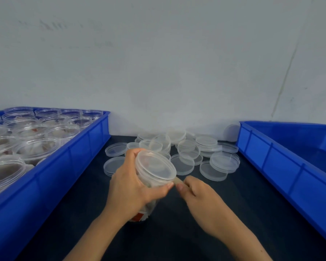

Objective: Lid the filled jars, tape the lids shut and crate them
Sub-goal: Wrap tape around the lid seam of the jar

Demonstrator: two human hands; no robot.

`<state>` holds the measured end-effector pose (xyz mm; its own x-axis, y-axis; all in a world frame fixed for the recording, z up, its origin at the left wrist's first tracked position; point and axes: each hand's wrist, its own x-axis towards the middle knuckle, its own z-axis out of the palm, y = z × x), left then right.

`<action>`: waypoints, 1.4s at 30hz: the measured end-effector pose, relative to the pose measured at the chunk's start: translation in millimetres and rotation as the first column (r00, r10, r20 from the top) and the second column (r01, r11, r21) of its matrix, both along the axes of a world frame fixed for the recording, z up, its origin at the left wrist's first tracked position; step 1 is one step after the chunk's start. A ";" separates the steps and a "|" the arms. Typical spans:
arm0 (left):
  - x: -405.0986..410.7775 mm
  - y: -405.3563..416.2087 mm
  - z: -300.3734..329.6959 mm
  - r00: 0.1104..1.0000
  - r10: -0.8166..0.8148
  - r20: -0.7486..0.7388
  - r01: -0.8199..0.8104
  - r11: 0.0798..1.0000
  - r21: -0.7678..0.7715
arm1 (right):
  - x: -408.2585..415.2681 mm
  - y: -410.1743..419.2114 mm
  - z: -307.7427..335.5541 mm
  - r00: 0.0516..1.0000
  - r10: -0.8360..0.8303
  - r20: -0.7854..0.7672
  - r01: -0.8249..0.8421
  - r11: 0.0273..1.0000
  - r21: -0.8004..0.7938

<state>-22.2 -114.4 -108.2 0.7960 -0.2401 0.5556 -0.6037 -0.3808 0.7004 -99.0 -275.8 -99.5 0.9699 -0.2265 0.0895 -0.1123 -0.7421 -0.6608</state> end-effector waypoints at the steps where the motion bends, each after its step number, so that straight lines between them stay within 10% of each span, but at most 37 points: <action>1: -1.0 0.0 0.9 1.000 0.000 0.012 0.000 1.000 0.001 | 0.3 0.0 -0.5 1.000 0.005 0.011 -0.006 1.000 0.028; 16: -22.4 -2.4 22.1 0.982 0.039 0.184 -0.024 0.996 -0.084 | 0.0 21.1 2.5 0.940 -0.192 0.282 0.207 0.978 -0.025; 33: -35.1 -11.7 34.6 0.952 0.069 0.299 -0.086 0.995 0.043 | 8.8 7.7 5.1 0.927 -0.292 0.234 0.273 0.956 0.110; 42: -54.8 -18.3 31.9 0.968 -0.130 0.215 0.141 0.989 -0.035 | 5.5 -46.5 22.3 0.796 -0.481 0.367 0.495 0.867 0.061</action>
<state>-77.0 -132.7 -76.3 0.6206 -0.3059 0.7220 -0.7840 -0.2532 0.5667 -93.5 -322.3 -77.2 0.6290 -0.6506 0.4255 -0.2272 -0.6773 -0.6997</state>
